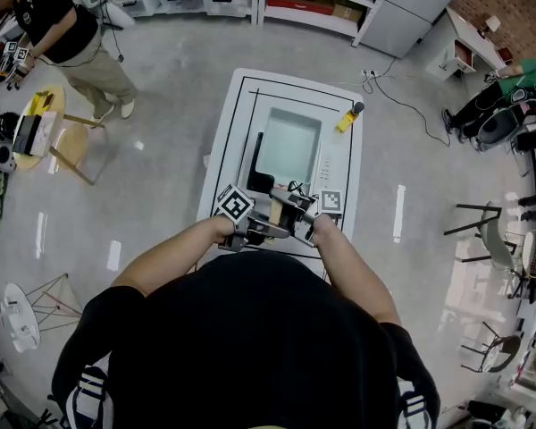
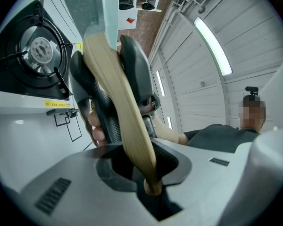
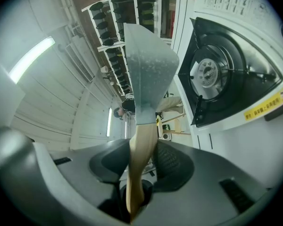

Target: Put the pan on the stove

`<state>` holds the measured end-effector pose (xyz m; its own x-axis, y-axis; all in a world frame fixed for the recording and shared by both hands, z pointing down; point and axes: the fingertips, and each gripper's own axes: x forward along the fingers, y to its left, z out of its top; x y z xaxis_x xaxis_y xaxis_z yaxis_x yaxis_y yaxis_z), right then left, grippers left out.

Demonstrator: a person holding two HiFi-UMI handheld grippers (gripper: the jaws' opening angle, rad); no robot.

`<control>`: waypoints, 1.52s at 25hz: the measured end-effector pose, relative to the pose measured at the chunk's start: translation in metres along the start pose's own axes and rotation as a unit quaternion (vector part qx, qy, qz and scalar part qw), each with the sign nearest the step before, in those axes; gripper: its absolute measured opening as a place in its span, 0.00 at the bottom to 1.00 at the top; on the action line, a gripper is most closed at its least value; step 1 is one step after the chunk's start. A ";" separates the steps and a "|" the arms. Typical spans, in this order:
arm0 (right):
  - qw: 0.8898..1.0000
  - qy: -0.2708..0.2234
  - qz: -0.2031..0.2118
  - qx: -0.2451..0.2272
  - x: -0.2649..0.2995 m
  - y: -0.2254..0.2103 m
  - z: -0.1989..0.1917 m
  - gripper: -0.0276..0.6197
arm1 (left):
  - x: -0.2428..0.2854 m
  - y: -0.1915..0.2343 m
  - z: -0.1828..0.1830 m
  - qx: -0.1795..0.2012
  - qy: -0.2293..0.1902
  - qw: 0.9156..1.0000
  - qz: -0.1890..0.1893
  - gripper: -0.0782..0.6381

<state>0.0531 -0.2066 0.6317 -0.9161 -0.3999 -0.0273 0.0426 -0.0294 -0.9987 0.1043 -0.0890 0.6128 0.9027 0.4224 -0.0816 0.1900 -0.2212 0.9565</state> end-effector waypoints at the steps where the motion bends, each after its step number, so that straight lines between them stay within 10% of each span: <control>1: 1.000 0.000 0.000 0.001 -0.001 -0.001 0.000 0.26 | 0.000 0.001 0.000 -0.001 0.000 1.000 0.001 0.22; 38: 0.998 0.002 -0.021 0.060 -0.006 -0.054 -0.005 0.26 | -0.001 0.043 -0.018 -0.055 0.010 0.998 0.015 0.22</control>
<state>0.0538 -0.1977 0.6851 -0.9196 -0.3925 0.0148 0.0508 -0.1563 -0.9864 0.1045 -0.0833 0.6590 0.8997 0.4339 -0.0482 0.1188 -0.1369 0.9834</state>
